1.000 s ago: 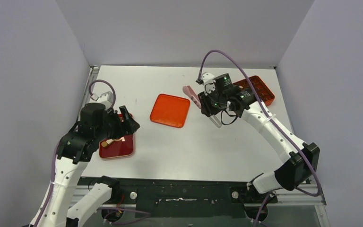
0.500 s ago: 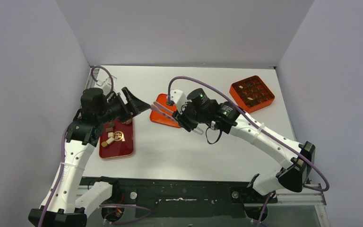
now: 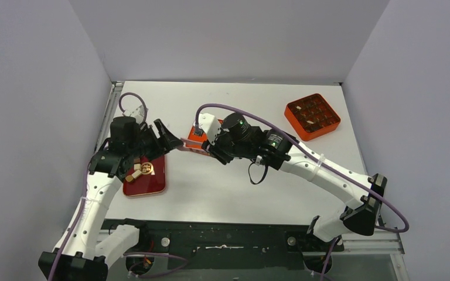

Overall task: Pack the chocolate
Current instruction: Pick up the fake chocolate from the plate.

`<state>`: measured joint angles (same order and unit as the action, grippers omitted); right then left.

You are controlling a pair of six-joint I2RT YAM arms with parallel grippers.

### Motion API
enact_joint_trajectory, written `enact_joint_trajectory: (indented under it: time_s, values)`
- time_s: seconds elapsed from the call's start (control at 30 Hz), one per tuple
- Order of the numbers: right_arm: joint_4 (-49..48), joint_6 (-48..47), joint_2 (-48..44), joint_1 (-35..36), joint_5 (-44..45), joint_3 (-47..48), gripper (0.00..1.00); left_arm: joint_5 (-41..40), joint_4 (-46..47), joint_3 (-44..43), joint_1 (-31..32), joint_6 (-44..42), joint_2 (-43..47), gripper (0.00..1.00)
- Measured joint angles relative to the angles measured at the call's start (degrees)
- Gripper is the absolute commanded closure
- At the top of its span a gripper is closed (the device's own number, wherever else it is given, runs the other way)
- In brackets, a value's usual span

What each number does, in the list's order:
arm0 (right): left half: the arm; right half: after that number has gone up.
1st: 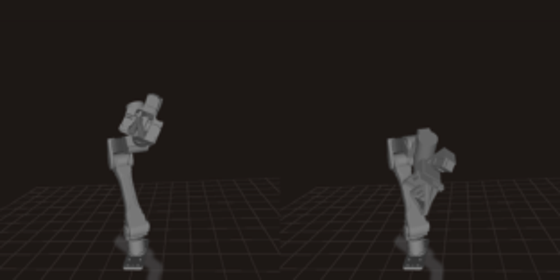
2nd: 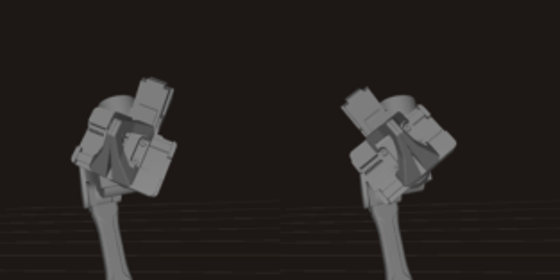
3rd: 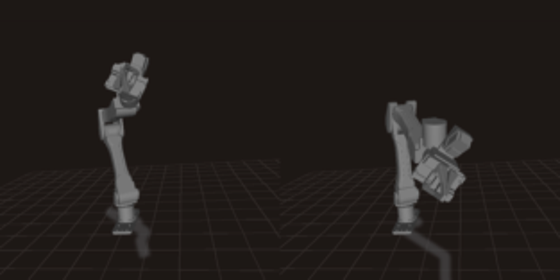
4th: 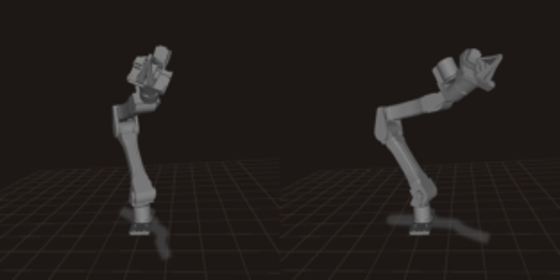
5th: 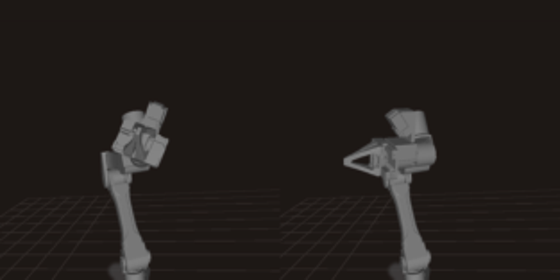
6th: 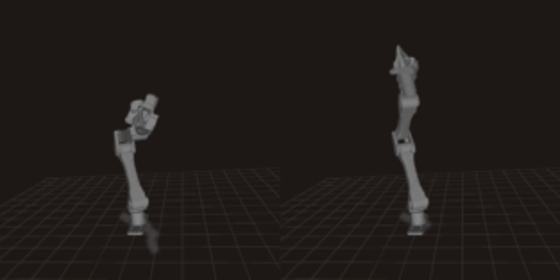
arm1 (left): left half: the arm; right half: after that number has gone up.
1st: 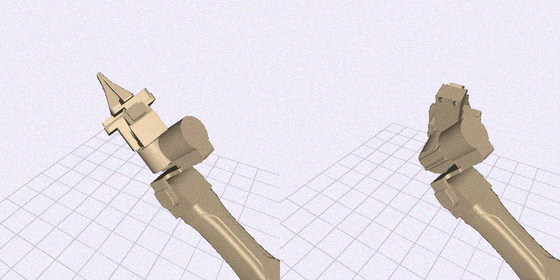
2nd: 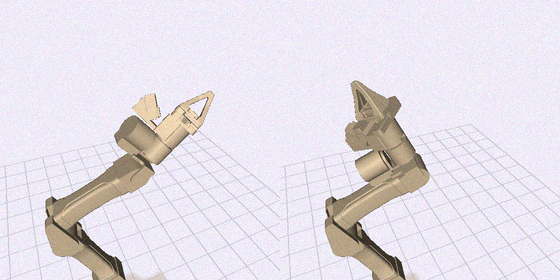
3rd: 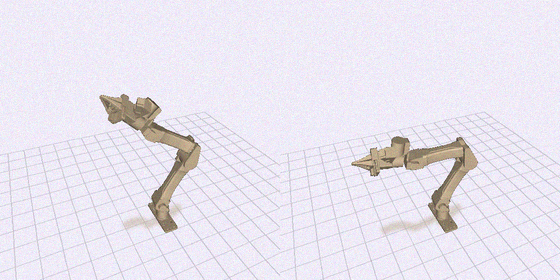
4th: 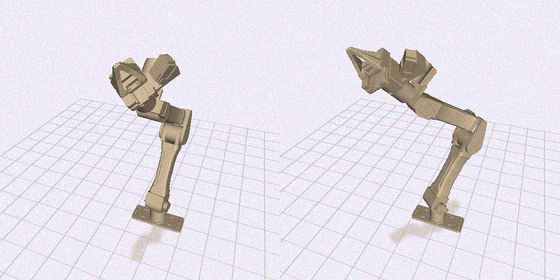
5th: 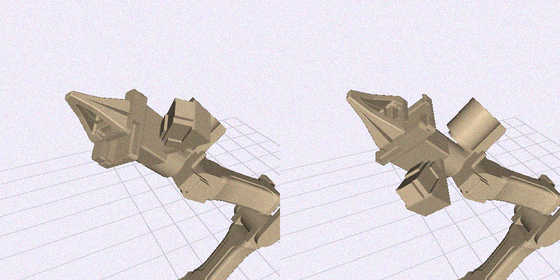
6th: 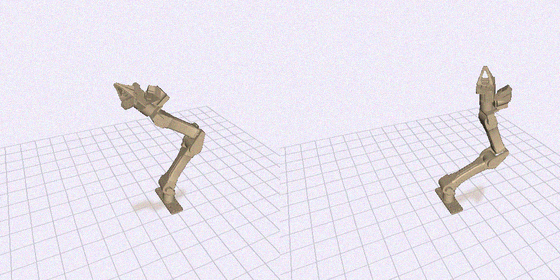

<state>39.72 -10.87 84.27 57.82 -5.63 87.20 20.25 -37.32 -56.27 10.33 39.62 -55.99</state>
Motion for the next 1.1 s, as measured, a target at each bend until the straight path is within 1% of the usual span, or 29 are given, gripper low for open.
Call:
enact_joint_trajectory:
  time_s: [0.1, 0.17, 0.27, 0.37, 0.4, 0.43, 0.57, 0.77, 0.97, 1.1]
  values:
    - [-0.26, 0.85, 0.04, 0.31, -0.83, -0.31, 0.70, -2.03, -2.62, -0.20, -0.09, -0.76, 1.99, 0.30]
    - [-0.24, 1.55, 0.44, 0.42, -0.85, -0.42, 0.70, -4.13, -5.90, -1.81, -0.35, -1.31, 3.76, 0.28]
    - [-0.68, 2.91, 1.97, 0.28, -0.09, -0.42, 0.69, -8.09, -10.60, -6.19, -0.72, -1.84, 6.95, 0.24]
    - [-0.68, 4.66, 5.40, 0.13, 0.31, 0.31, 0.69, -11.98, -14.95, -13.29, -0.72, -3.02, 9.88, 0.22]
    - [-0.61, 5.33, 6.97, 0.33, 0.57, 0.92, 0.69, -13.03, -15.74, -15.80, -0.70, -3.52, 10.43, 0.09]
    - [-0.59, 5.95, 8.66, 0.57, 0.92, 1.75, 0.69, -13.99, -16.20, -17.92, -0.66, -4.11, 11.06, 0.03]
    - [-0.59, 8.26, 15.02, 2.43, 2.47, 5.46, 0.68, -16.70, -19.15, -23.71, -0.28, -6.08, 12.39, 0.03]
    - [-1.31, 10.32, 22.99, 6.60, 3.23, 11.82, 0.65, -20.83, -23.76, -31.65, 0.96, -7.98, 11.78, 0.03]
    - [-5.29, 8.07, 30.08, 9.42, -1.03, 16.02, 0.64, -21.99, -25.51, -38.21, 2.78, -8.81, 12.31, 0.03]
    - [-6.43, 5.53, 36.89, 9.33, -3.41, 21.81, 0.62, -23.02, -26.95, -39.47, 3.13, -8.83, 13.86, 0.03]
